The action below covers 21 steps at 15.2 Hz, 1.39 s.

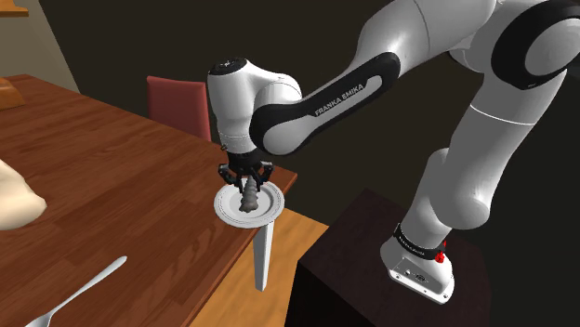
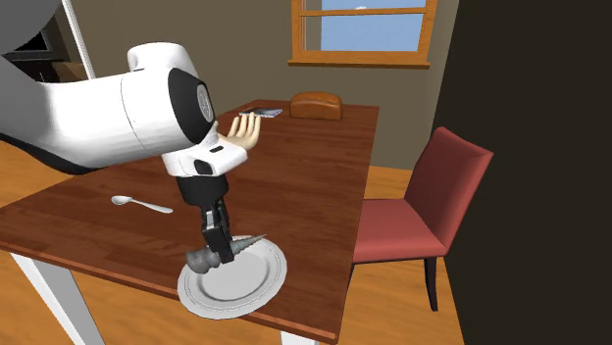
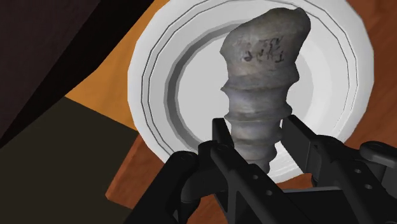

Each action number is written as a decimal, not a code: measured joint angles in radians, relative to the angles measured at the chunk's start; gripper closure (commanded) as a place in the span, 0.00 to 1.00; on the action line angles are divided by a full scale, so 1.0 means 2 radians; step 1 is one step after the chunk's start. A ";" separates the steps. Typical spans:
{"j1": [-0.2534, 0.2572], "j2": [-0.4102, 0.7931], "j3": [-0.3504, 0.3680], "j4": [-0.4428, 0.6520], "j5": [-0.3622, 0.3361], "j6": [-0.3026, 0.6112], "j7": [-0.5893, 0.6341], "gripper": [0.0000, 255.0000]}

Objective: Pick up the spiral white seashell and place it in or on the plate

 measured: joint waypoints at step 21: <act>0.002 0.004 0.001 -0.003 -0.002 0.007 0.006 0.00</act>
